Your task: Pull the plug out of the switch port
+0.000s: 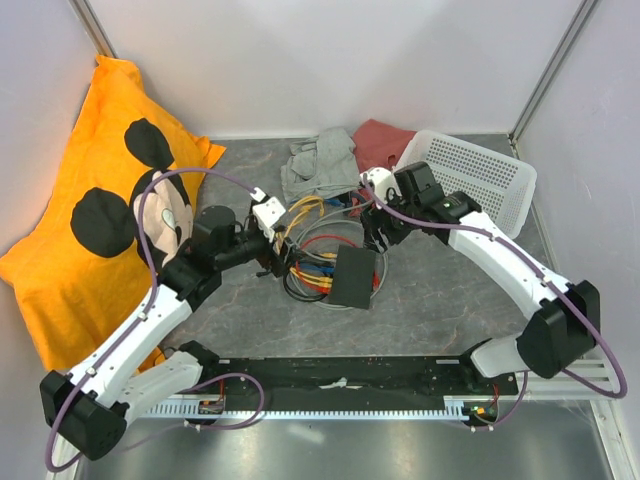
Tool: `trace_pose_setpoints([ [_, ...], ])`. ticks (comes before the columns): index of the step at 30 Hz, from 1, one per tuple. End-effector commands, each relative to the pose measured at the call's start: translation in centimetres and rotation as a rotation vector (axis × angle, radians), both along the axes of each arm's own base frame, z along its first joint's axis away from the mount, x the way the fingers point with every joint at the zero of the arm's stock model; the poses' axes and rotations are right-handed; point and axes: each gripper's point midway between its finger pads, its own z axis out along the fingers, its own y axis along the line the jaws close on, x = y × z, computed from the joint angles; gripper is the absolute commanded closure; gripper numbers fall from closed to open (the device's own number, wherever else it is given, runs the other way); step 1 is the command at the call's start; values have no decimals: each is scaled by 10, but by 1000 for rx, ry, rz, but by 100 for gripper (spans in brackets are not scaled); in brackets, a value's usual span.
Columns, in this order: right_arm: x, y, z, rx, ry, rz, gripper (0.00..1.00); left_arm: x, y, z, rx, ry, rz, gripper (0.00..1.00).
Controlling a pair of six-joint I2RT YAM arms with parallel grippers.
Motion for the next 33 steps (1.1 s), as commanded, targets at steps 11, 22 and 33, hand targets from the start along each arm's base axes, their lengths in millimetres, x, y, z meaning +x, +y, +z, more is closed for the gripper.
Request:
trace_pose_setpoints([
  [11,31,-35,-64,-8,123,-406,63,-20,-88,-93,21,409,-261,41],
  [22,58,-36,-92,-4,177,-456,73,55,-121,-126,65,519,-63,41],
  [33,55,-36,-97,-5,194,-453,71,105,-128,-160,64,599,73,41],
])
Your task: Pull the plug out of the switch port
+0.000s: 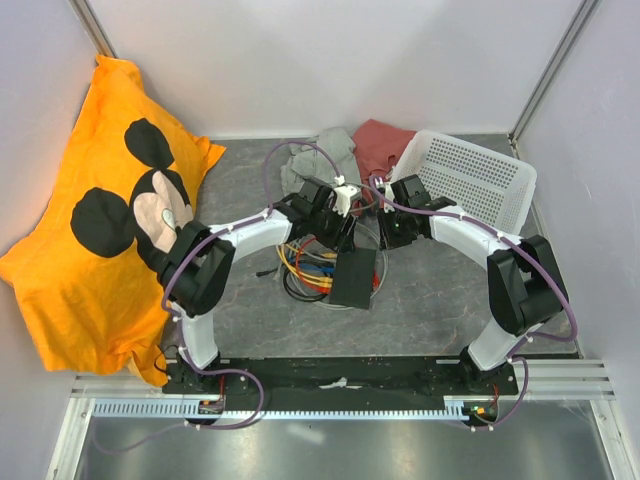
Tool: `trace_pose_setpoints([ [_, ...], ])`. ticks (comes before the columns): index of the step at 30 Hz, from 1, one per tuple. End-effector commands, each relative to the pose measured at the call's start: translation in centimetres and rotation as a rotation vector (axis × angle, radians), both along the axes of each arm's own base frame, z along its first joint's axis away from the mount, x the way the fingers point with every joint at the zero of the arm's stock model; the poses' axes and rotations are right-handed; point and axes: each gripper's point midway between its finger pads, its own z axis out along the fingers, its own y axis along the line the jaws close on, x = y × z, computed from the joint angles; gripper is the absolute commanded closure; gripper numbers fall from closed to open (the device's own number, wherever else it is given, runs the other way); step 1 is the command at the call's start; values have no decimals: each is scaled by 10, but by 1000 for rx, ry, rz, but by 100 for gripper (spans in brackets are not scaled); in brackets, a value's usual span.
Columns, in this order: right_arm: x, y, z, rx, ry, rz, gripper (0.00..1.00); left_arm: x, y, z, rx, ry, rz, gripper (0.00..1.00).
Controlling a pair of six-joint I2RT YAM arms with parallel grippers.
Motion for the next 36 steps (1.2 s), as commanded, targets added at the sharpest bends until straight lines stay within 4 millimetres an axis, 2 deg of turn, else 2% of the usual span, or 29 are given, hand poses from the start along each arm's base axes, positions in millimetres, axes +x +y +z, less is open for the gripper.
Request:
trace_pose_setpoints([
  [1,12,8,13,36,-40,-5,71,34,3,4,-13,-6,116,41],
  [4,11,8,11,34,-37,-2,70,46,10,-5,23,-33,141,41],
  [7,12,7,8,28,-34,-3,69,43,8,-14,8,1,109,41],
  [10,10,6,5,19,-23,-6,69,25,1,-16,-38,63,57,41],
  [14,4,8,-2,23,17,18,69,0,4,-27,-58,130,18,41],
  [26,7,17,-22,27,84,51,72,-51,9,-17,-90,162,-20,41],
  [27,7,18,-25,30,94,50,72,-56,6,-9,-104,145,-32,41],
  [31,14,28,-27,50,102,64,71,-75,0,-4,-104,114,-80,41],
  [34,19,33,-27,52,106,72,71,-80,-4,0,-91,88,-105,41],
  [36,20,36,-26,51,106,81,71,-75,-3,3,-75,69,-87,40],
])
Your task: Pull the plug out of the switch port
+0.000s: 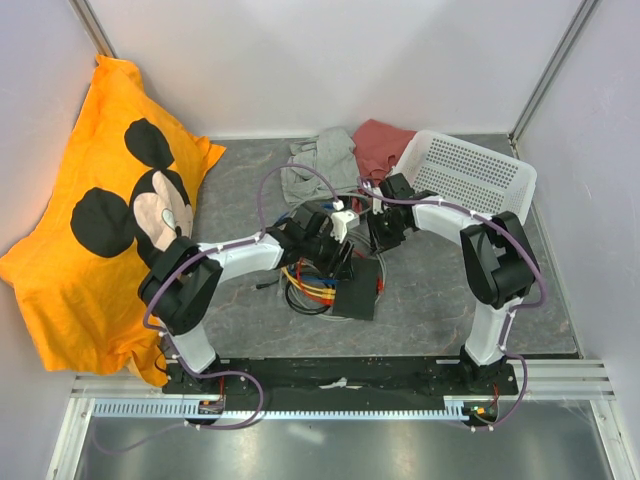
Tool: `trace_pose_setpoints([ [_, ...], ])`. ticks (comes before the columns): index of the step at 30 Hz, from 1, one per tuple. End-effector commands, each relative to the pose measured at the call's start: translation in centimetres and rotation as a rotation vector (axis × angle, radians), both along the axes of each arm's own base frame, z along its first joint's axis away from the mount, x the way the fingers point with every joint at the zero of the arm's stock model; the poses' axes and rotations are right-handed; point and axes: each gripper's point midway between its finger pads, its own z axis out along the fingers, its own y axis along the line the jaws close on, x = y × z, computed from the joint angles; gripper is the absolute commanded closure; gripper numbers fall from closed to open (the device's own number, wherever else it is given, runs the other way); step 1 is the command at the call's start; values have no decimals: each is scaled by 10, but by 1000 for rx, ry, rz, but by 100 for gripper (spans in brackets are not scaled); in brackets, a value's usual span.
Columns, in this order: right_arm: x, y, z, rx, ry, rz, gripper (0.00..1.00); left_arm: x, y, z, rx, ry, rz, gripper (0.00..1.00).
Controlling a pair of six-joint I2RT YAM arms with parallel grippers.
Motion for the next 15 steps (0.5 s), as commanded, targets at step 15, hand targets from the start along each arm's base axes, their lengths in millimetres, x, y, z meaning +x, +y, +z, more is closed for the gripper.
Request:
trace_pose_setpoints([
  [15,-14,11,53,26,-155,108,68,36,27,22,9,46,107,38],
])
